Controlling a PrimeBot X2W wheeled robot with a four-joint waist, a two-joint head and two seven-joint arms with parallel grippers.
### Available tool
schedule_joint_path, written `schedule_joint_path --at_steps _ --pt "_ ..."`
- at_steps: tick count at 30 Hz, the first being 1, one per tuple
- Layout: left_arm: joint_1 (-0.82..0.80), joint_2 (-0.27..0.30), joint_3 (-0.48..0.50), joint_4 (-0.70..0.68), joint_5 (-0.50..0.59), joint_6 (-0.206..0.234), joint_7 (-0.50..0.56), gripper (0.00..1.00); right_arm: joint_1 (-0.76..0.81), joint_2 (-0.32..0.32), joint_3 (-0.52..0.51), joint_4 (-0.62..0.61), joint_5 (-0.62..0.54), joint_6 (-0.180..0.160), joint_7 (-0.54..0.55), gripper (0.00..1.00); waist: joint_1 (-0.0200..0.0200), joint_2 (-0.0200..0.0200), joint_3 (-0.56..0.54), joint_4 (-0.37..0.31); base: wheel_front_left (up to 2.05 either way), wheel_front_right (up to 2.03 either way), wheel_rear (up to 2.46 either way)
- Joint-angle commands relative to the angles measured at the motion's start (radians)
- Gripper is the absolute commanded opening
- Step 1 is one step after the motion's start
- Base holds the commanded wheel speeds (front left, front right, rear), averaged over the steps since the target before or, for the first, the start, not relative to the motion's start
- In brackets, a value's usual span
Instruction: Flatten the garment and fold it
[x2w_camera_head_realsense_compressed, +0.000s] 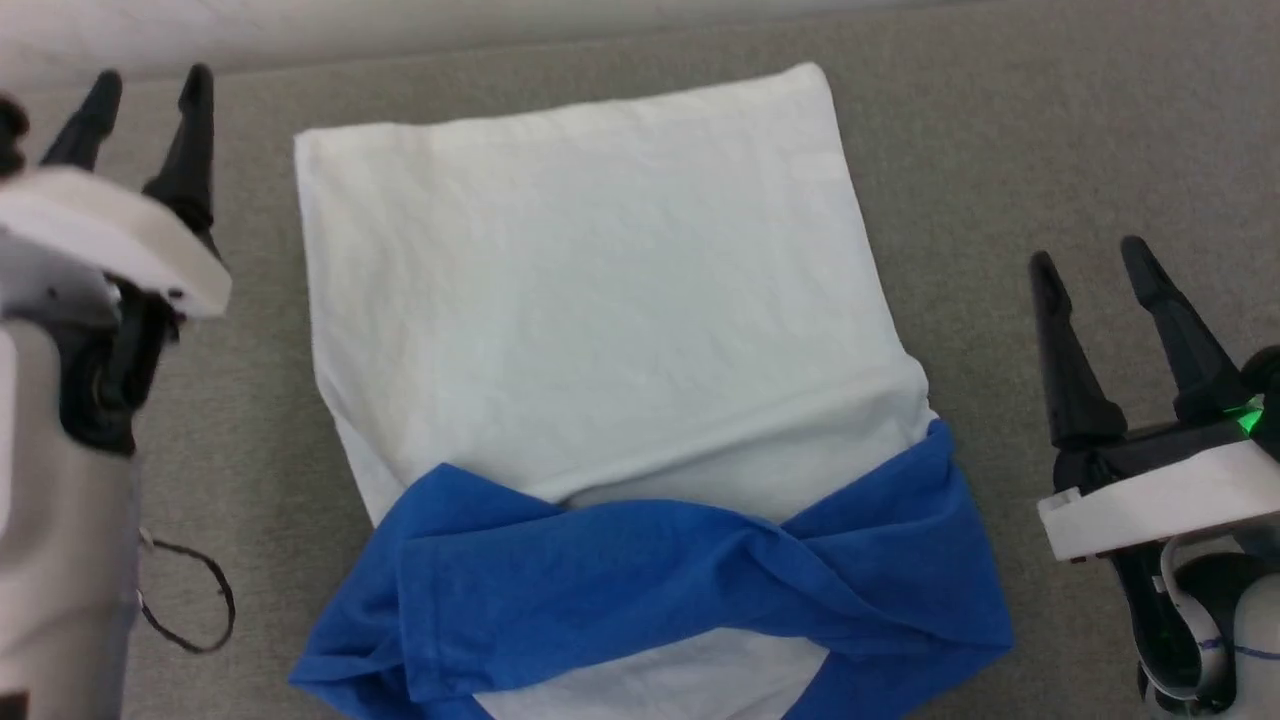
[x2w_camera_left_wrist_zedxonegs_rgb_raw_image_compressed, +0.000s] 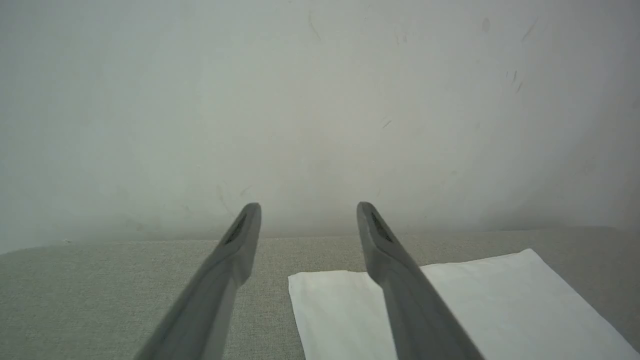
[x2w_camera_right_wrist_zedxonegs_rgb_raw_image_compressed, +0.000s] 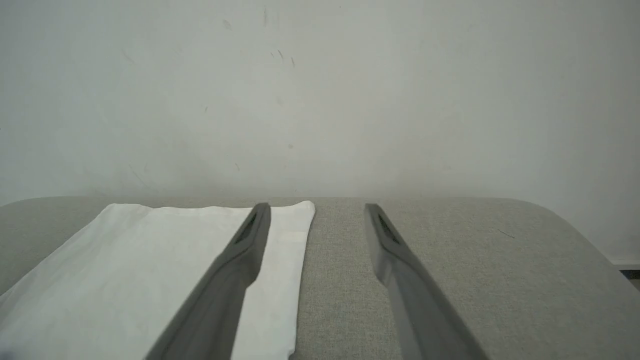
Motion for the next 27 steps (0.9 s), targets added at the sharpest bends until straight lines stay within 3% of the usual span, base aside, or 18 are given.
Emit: schedule_joint_path --at_steps 1,9,19,21,22,23,27 --pt "-0.046 0.011 -0.015 0.042 -0.007 -0.017 0.032 1.00 -0.017 0.006 0.007 -0.004 -0.004 -0.001 -0.006 1.00 -0.0003 -0.0001 0.097 -0.061 0.00 0.00 0.00" --pt "-0.289 0.069 -0.102 0.324 -0.049 -0.071 0.342 1.00 -0.065 0.021 0.067 0.011 0.012 -0.001 -0.030 1.00 -0.0003 -0.0001 0.188 -0.123 0.00 0.00 0.00" --pt "-0.375 0.133 -0.219 0.553 -0.010 -0.084 0.662 0.98 -0.065 0.032 0.100 0.036 0.033 -0.001 -0.044 1.00 -0.0003 -0.0001 0.232 -0.169 0.00 0.00 0.00" --pt "-0.364 0.123 -0.230 0.580 -0.031 -0.089 0.727 0.62 -0.063 0.033 0.099 0.040 0.036 -0.001 -0.045 1.00 -0.0003 -0.0001 0.229 -0.169 0.00 0.00 0.00" --pt "-0.359 0.117 -0.231 0.587 -0.041 -0.090 0.749 0.25 -0.064 0.033 0.098 0.042 0.039 -0.001 -0.044 1.00 -0.0003 -0.0001 0.227 -0.169 0.00 0.00 0.00" --pt "-0.354 0.113 -0.233 0.590 -0.046 -0.090 0.758 0.00 -0.065 0.034 0.096 0.045 0.043 -0.001 -0.041 1.00 -0.0003 -0.0001 0.224 -0.167 0.00 0.00 0.00" --pt "-0.329 0.100 -0.222 0.587 -0.062 -0.080 0.725 0.00 -0.084 0.025 0.089 0.059 0.062 -0.001 -0.017 1.00 -0.0003 -0.0001 0.201 -0.159 0.00 0.00 0.00"
